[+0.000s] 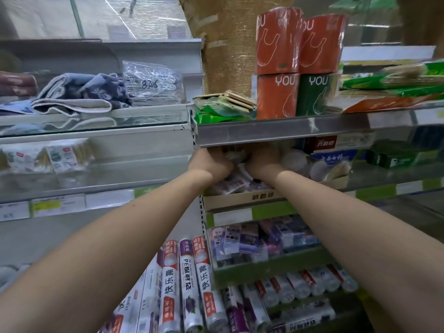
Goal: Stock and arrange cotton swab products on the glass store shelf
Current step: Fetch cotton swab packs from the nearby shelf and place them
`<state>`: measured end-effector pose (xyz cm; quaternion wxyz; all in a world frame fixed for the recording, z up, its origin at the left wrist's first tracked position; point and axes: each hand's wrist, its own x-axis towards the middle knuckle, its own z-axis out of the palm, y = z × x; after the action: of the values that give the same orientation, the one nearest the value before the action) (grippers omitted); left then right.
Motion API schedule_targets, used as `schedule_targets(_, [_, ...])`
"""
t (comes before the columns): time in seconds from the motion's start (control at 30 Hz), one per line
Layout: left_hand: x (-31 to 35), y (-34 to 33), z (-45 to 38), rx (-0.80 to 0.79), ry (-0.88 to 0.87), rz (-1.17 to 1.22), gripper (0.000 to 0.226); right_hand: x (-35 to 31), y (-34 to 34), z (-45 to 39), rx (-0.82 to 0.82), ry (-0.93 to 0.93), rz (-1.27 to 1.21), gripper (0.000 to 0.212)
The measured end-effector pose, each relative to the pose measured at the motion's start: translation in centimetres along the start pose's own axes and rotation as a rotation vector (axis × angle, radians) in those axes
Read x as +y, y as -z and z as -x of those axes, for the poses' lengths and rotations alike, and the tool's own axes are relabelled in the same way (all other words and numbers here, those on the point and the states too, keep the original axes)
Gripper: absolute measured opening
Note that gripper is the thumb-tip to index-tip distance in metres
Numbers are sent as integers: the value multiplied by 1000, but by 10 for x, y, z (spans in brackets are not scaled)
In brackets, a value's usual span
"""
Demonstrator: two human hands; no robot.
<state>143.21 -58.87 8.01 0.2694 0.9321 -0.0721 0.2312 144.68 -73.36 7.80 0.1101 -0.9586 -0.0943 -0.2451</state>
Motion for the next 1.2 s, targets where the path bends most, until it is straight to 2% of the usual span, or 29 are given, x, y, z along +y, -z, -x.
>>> schedule_targets(0.13, [-5, 2, 1, 47, 42, 65, 55, 7, 0, -2, 56, -99, -53, 9])
schedule_targets(0.27, [-6, 12, 13, 53, -49, -22, 38, 13, 4, 9, 46, -156, -156, 14])
schedule_targets(0.4, [-9, 27, 32, 27, -192, -177, 35, 9, 6, 21, 55, -221, -212, 12])
schedule_targets(0.47, [-11, 35, 43, 46, -283, -179, 32, 4, 9, 27, 87, -256, -249, 14])
schedule_targets(0.6, [-13, 51, 65, 66, -320, -197, 21, -14, 10, 48, 223, -269, -400, 22])
schedule_targets(0.67, [-19, 58, 75, 72, -339, -178, 22, -24, 7, 59, 285, -260, -510, 24])
schedule_targets(0.77, [-34, 71, 88, 101, -378, -160, 26, -44, 7, 72, 305, -269, -491, 24])
schedule_targets(0.93, [-61, 102, 106, 134, -369, -85, 38, -88, 12, 87, 353, -184, -521, 15])
schedule_targets(1.0, [-75, 114, 113, 150, -357, -71, 39, -108, 11, 92, 376, -143, -510, 17])
schedule_targets(1.1, [-100, 132, 123, 207, -317, -24, 32, -140, 9, 98, 412, -83, -564, 26])
schedule_targets(1.2, [-123, 152, 130, 255, -247, -11, 24, -171, 8, 100, 429, -142, -683, 25])
